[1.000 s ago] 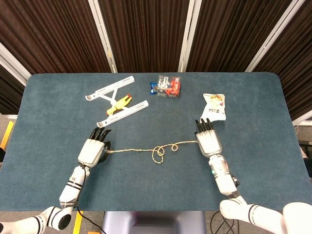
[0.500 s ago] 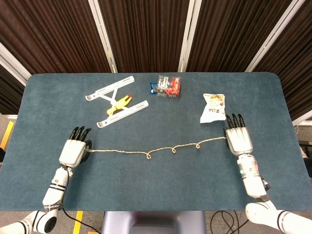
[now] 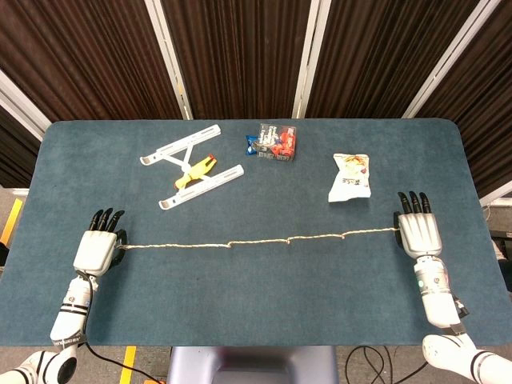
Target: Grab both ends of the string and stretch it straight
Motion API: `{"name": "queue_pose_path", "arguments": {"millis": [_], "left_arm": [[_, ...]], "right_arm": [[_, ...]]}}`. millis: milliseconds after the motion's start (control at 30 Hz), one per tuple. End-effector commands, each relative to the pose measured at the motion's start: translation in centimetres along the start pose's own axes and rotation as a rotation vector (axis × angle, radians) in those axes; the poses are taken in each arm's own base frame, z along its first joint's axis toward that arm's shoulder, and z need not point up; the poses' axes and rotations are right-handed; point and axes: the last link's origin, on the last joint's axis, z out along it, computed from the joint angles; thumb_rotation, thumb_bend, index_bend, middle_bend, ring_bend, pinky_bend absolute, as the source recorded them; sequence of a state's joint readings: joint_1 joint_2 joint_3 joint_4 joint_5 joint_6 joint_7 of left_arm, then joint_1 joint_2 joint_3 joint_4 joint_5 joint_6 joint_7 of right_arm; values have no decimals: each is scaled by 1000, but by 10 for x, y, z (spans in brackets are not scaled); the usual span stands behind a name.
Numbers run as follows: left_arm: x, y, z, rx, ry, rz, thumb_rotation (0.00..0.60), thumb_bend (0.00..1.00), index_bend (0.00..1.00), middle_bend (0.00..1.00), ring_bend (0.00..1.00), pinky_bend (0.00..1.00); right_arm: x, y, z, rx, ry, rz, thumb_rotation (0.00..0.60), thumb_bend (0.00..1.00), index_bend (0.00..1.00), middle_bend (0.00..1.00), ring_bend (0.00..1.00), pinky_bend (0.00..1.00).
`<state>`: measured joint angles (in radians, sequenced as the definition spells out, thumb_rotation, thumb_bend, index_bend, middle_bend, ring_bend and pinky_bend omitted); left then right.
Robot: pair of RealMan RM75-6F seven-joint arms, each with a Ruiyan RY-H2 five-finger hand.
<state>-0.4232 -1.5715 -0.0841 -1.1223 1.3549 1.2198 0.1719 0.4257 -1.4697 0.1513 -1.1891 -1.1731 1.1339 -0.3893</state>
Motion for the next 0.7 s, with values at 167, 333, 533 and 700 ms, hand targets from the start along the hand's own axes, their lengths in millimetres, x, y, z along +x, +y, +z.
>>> {"name": "queue_pose_path", "arguments": {"millis": [167,333,533,700], "left_arm": [[-5,-4,0,9,-16,10,600,451,681,108,0,85],[-9,-8,0,19,-27,17,600,450,681,110,0,85],[-12,-12,2,32,-37,22,600,452,682,110,0,85],[-15,-13,3,34,-45,26,600,452,682,110,0,85]], "right_arm": [[-11,12,-1,-28,-27,2,600,681,877,185,0,0],[-15,20,0,-45,-37,-2,600,682,877,185,0,0],[-20,33,-1,-73,-46,-13,600,681,877,185,0,0],[-23,41,-2,-89,-53,-13,600,681,877,185,0,0]]}}
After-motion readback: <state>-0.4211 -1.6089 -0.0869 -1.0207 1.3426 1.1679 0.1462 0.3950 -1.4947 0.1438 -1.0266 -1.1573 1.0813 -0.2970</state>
